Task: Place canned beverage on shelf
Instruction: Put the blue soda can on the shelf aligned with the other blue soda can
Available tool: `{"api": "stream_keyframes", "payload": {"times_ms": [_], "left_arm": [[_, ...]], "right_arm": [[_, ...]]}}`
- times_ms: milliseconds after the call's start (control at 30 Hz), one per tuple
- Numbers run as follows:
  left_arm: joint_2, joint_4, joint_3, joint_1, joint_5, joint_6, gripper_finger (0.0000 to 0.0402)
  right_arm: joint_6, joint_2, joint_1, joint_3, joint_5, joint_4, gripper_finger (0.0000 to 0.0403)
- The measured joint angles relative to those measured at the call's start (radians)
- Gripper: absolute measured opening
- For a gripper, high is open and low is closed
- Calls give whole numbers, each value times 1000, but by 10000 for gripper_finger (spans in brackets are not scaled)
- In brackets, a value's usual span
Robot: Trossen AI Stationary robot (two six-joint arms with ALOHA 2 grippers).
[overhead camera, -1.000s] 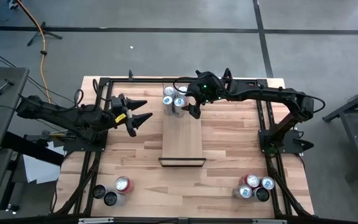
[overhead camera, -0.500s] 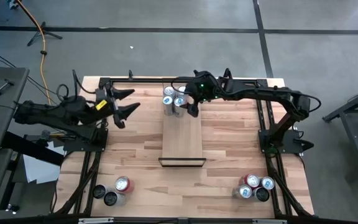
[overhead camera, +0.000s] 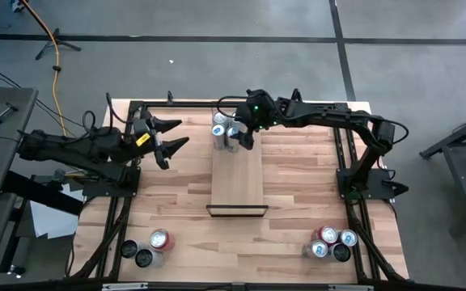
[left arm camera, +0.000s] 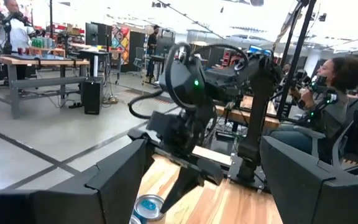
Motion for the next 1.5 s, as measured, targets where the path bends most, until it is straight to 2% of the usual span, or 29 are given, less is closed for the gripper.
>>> {"api": "stream_keyframes", "payload": {"times_ms": [200, 333, 633, 867, 1367, 1500], "left_arm": [[8, -23, 0, 0, 10, -1, 278], [8, -50, 0, 0, 77, -1, 278], [7, -88, 0, 0, 143, -3, 278], [7, -87, 0, 0, 233, -58, 278], [8, -87, 0, 0, 232, -108, 278], [7, -87, 0, 0, 230, -108, 278]], "right_arm": [[5, 0, 3, 7, -30, -17, 326], [-7, 0, 2, 7, -44, -35, 326], [-8, 0, 3, 7, -56, -38, 326], [-25, 1, 5, 7, -60, -14, 326], [-38, 56, 5, 7, -22, -1, 325], [-35, 56, 5, 7, -21, -4, 304]]}}
